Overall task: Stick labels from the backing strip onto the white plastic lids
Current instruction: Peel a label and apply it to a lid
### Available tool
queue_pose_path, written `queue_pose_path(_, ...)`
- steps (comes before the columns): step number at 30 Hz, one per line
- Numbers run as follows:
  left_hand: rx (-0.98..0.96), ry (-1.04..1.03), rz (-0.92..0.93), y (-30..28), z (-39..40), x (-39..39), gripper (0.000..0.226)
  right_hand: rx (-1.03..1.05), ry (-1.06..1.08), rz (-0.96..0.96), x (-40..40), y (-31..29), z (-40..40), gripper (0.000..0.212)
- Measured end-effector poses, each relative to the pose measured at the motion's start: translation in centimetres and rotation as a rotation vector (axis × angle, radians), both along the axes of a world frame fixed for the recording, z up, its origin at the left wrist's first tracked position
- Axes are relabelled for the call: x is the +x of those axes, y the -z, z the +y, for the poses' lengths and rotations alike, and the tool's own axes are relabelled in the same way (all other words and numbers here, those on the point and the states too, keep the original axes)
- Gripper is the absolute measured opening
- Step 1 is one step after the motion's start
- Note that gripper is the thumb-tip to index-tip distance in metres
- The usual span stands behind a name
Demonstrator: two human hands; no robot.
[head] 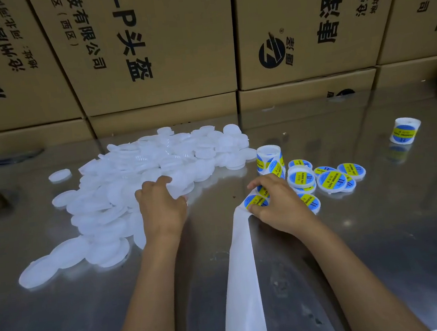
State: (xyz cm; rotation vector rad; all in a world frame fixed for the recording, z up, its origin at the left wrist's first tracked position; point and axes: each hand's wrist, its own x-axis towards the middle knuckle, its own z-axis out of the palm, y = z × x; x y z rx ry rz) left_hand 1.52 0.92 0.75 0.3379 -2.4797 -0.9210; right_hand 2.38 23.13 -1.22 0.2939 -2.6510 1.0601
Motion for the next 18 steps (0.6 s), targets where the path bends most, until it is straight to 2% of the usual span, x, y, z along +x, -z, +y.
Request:
queue_pose_path(5,0.284,0.004,0.112,-0.9,-0.1,0.0,0.056,0.047,0.029,0.028,0.0,0.0,0.0,0.041)
queue_pose_path(9,0.495,0.047,0.160,-1.5,-0.1,0.2,0.031,0.194,0.155,0.056,0.1,0.0,0.2,0.055)
queue_pose_path(13,0.770,0.238,0.110,-1.6,1.4,0.3,0.018,0.146,0.110,-0.009,0.1,0.0,0.3,0.062)
queue_pose_path(16,0.841,0.378,0.027,-1.4,3.7,0.5,0.017,0.109,0.056,-0.064,0.3,-0.2,0.3,0.057)
queue_pose_path(18,0.796,0.427,-0.045,-1.0,4.9,0.6,0.022,0.095,0.027,-0.083,0.5,-0.3,0.2,0.050)
